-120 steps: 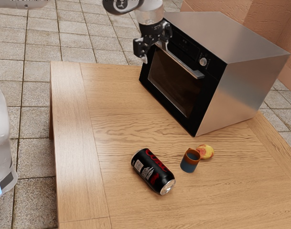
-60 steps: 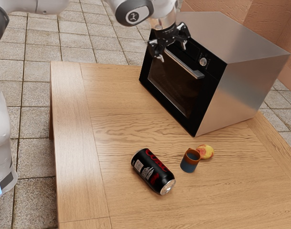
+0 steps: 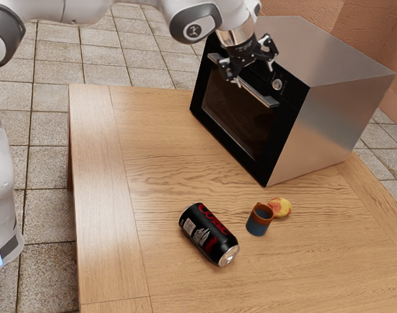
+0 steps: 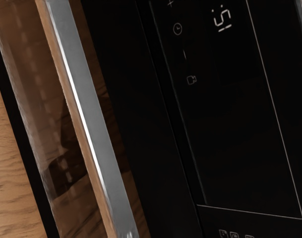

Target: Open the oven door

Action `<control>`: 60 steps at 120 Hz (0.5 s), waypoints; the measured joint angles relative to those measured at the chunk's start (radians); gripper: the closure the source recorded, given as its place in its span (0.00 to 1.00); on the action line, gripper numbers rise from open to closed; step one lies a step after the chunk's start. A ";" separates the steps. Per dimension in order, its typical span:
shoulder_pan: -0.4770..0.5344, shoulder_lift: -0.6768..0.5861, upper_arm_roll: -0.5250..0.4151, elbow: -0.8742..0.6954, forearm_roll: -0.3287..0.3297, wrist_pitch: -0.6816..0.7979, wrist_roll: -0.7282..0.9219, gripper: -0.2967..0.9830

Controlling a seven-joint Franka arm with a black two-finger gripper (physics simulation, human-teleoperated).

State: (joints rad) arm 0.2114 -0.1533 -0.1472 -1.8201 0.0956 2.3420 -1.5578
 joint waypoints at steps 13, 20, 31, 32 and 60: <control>0.005 0.007 0.001 0.000 -0.001 0.010 0.013 0.24; 0.013 0.008 0.001 0.000 -0.002 0.014 0.019 0.24; 0.016 0.008 0.001 -0.001 -0.014 0.018 0.027 0.24; 0.016 0.008 0.001 -0.001 -0.015 0.018 0.028 0.24; 0.040 0.017 0.001 -0.003 -0.037 0.023 0.045 0.24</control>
State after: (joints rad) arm 0.2511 -0.1367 -0.1457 -1.8227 0.0582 2.3647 -1.5130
